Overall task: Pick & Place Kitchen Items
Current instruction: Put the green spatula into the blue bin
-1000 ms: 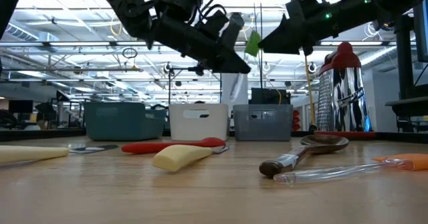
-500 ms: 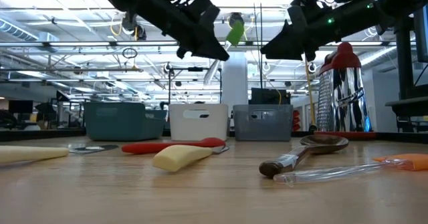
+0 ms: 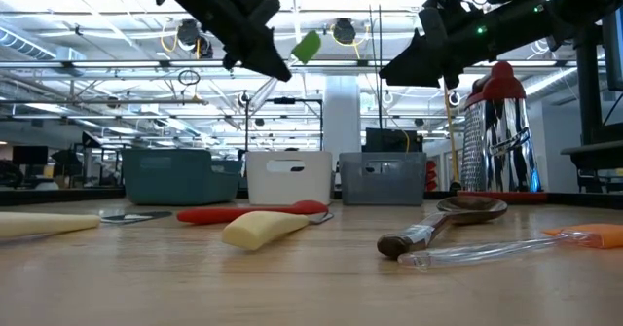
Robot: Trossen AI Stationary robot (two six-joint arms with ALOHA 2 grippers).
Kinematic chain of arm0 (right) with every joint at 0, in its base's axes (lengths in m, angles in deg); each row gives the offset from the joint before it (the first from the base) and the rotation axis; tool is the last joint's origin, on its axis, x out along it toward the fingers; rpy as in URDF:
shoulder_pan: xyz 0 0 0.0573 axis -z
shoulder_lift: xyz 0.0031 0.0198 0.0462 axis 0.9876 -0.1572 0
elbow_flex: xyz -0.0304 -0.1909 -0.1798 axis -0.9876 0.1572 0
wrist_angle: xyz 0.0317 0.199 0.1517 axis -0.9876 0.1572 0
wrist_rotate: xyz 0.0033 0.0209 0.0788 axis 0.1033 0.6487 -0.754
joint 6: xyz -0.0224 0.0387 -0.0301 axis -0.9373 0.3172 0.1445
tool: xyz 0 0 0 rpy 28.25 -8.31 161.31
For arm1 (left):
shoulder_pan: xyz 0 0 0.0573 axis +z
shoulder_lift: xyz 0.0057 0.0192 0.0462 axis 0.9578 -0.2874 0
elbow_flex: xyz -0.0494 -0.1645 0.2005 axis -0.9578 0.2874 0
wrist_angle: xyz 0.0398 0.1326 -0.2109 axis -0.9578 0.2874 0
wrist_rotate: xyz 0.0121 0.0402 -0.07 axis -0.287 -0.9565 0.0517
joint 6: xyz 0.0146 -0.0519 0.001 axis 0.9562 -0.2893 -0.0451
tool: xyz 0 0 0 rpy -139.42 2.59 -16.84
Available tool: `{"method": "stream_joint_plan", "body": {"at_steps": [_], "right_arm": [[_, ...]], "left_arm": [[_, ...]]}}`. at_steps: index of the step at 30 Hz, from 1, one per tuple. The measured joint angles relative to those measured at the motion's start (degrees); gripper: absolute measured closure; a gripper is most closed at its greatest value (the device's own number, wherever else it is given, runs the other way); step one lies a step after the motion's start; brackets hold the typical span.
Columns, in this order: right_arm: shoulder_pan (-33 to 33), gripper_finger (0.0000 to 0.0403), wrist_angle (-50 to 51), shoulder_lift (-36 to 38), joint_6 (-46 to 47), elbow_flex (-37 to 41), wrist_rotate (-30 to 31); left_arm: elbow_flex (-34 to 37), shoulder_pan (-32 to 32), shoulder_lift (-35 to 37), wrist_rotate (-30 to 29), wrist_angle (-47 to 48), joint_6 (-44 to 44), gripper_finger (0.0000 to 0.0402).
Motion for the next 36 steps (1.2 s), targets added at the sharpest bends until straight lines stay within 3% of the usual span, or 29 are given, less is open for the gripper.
{"method": "stream_joint_plan", "body": {"at_steps": [23, 36], "right_arm": [[-0.01, 0.0227, 0.00, 0.00, 0.00, -0.02, -0.02], [0.00, 0.0227, -0.04, 0.00, -0.01, -0.02, 0.04]], "left_arm": [[0.09, 13.10, 3.29, -1.53, 24.41, -2.75, 0.0396], [7.65, 17.58, 3.27, -1.46, 24.80, -8.44, 0.0392]]}}
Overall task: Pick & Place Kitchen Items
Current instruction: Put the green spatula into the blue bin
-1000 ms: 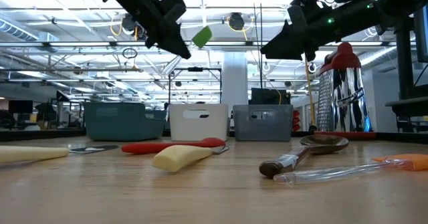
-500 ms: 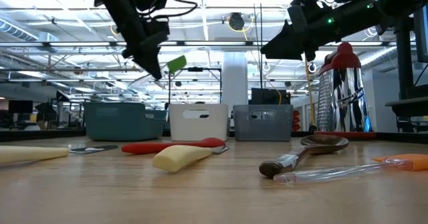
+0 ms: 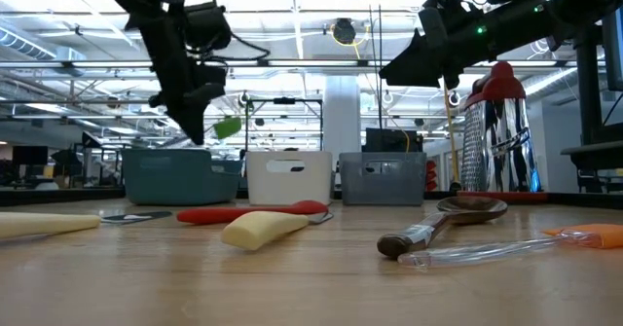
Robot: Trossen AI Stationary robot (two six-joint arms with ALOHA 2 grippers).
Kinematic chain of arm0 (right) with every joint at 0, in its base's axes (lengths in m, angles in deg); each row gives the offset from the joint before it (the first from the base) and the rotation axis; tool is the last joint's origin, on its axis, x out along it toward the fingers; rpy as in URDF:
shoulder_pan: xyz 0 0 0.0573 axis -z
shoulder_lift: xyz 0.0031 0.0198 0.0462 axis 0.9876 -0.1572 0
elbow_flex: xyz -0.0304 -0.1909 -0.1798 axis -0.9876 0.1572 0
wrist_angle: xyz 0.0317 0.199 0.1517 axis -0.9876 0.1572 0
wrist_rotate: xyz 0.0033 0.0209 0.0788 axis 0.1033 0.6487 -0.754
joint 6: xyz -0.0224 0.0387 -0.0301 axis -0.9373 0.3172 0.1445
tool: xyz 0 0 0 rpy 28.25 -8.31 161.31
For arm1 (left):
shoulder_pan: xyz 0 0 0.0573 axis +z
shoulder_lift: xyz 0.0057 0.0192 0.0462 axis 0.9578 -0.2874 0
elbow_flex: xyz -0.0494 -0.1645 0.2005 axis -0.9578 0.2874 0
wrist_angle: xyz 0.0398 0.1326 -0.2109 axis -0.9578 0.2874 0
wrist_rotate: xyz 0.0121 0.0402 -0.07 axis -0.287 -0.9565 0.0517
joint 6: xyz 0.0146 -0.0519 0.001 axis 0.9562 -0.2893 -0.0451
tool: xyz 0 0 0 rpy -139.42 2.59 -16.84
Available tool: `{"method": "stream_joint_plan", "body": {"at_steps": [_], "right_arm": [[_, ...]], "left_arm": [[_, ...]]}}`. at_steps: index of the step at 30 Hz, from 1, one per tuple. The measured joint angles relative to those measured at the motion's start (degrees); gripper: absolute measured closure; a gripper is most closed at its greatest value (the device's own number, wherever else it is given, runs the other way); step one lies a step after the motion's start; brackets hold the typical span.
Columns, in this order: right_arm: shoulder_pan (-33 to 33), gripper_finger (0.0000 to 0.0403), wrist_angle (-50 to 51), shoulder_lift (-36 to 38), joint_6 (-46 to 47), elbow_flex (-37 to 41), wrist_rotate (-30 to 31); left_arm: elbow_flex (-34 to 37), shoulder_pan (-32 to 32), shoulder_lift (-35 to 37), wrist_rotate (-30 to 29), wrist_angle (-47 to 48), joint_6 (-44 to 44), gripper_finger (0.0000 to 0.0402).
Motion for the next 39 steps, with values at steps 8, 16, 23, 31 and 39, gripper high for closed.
{"method": "stream_joint_plan", "body": {"at_steps": [8, 16, 23, 31, 39], "right_arm": [[0.00, 0.0227, -0.87, 0.00, 0.00, -0.04, 0.04], [0.00, 0.0227, -1.05, 0.00, 0.00, -0.04, 0.07], [-0.02, 0.0227, -1.05, -0.01, 0.00, -0.04, 0.07], [0.00, 0.0227, -1.05, 0.00, 0.00, -0.04, 0.07], [0.00, 0.0227, -1.05, 0.00, 0.00, -0.04, 0.07]], "left_arm": [[4.24, 0.47, 0.00, 0.07, -3.59, -2.49, 0.0395], [7.78, 0.47, -0.02, 0.11, -3.63, -7.95, 0.0396], [9.44, 0.47, -0.02, 0.22, -4.86, -12.37, 0.0380], [9.68, 0.47, -0.02, 0.24, -4.68, -13.61, 0.0377], [9.68, 0.45, -0.24, 4.40, -4.48, -13.68, 0.0376]]}}
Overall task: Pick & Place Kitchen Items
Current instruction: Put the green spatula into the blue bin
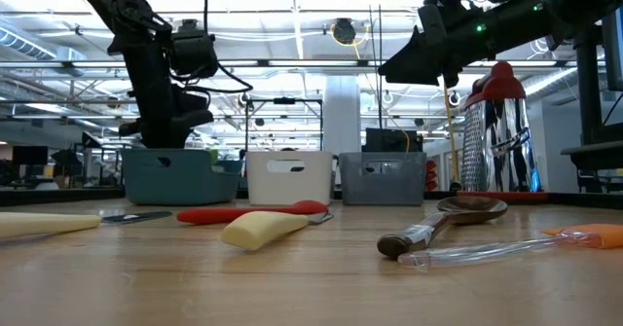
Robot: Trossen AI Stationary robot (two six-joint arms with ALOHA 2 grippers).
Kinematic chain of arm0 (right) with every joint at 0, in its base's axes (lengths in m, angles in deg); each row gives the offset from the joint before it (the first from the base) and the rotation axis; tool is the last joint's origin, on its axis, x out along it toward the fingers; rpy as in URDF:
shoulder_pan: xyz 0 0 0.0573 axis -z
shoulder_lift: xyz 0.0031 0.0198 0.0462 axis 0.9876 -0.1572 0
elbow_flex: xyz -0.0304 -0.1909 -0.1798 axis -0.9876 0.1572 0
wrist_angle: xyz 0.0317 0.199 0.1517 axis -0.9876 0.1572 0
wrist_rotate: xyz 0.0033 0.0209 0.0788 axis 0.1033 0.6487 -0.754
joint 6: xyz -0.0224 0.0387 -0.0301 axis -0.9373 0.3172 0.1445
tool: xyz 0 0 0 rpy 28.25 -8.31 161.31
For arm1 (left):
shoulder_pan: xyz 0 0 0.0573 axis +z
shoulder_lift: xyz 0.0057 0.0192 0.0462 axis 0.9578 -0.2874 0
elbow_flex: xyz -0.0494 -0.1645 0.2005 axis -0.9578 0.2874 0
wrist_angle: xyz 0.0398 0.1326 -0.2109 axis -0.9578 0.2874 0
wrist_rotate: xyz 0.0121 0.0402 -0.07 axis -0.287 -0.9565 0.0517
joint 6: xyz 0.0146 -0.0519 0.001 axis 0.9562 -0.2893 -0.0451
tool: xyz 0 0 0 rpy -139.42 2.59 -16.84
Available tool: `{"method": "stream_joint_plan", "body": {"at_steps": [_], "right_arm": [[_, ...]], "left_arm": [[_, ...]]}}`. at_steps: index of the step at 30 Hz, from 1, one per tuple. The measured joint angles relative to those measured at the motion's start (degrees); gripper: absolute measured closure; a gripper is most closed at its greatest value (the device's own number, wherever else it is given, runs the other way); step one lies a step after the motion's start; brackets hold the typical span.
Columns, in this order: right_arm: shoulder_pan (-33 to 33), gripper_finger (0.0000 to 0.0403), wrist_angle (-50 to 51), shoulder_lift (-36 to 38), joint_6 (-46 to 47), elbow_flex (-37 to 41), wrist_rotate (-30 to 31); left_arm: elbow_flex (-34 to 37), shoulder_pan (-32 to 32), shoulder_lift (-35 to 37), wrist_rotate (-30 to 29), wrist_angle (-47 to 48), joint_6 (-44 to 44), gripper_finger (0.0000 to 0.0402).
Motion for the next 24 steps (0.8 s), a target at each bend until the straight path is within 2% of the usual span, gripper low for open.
{"method": "stream_joint_plan", "body": {"at_steps": [12, 24], "right_arm": [[0.00, 0.0227, 0.00, -0.02, 0.00, 0.00, -0.07], [0.00, 0.0227, 0.00, -0.02, 0.00, 0.00, -0.11]], "left_arm": [[0.00, 0.13, -5.96, -0.19, -1.21, 0.30, 0.0376], [0.00, 0.17, -6.08, -1.34, -3.08, 1.43, 0.0376]]}}
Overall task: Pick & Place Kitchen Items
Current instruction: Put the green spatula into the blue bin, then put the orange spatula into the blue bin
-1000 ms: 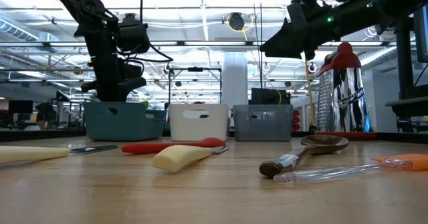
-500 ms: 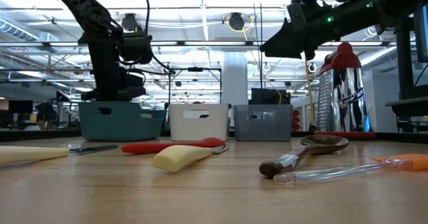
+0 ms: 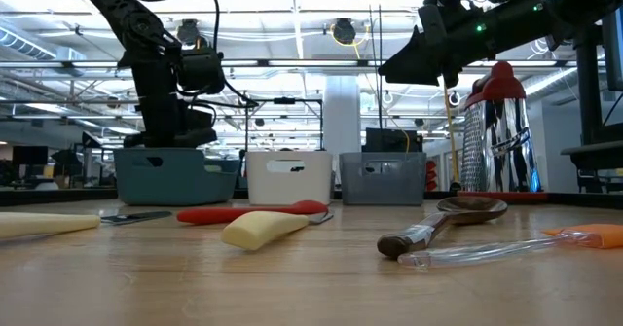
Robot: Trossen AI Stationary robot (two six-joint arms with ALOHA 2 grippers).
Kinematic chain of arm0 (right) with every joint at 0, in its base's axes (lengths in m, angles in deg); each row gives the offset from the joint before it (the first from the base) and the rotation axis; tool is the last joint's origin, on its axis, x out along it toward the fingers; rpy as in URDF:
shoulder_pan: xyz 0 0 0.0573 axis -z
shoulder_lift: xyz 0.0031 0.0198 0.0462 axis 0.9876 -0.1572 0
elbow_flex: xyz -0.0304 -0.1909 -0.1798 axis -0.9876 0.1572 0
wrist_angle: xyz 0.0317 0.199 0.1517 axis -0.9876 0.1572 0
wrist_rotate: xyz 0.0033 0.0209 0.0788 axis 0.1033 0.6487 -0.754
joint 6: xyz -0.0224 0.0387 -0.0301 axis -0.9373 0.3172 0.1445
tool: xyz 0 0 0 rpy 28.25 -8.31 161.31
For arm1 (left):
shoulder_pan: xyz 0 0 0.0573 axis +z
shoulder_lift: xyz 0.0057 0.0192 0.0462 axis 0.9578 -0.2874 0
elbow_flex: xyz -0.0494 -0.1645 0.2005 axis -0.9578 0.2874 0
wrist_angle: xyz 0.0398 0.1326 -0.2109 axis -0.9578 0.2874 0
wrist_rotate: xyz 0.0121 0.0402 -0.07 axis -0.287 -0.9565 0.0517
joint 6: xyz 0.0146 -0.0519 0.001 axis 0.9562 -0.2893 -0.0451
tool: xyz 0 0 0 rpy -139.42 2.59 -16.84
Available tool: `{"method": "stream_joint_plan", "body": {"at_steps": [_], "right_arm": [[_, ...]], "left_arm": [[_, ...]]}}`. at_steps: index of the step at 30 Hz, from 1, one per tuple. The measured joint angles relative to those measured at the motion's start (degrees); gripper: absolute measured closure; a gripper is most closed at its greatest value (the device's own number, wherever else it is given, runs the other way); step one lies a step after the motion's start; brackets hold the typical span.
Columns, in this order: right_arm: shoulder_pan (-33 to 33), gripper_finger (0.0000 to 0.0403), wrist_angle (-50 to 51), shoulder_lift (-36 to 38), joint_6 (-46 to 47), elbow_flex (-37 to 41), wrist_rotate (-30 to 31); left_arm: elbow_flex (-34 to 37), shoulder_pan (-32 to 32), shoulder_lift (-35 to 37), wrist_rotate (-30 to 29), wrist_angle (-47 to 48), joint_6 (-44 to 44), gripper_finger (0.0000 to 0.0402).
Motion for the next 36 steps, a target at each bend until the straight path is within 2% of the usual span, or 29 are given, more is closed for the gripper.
{"method": "stream_joint_plan", "body": {"at_steps": [13, 20, 23, 29, 36], "right_arm": [[0.00, 0.0227, 0.93, 0.00, 0.00, 0.00, -0.02], [-0.02, 0.0227, 2.18, 0.00, -0.52, 0.00, -0.21], [-0.02, 0.0227, 3.31, 0.00, -1.58, 0.00, -4.83], [-0.88, 0.0221, 3.77, 0.00, -1.28, 0.00, -19.91], [-4.69, 0.0196, 8.89, 0.00, 1.27, 0.00, -26.39]], "left_arm": [[0.00, 1.40, 0.00, -0.07, -0.11, -1.16, 0.0371], [0.00, 1.40, 0.00, -0.07, -0.13, -0.66, 0.0317], [0.00, 1.40, 0.00, -0.07, -0.26, 0.06, 0.0290], [0.00, 1.38, 0.02, -0.06, -3.08, 0.23, 0.0253], [0.00, 1.36, 0.02, -0.04, -5.53, 0.35, 0.0241]]}}
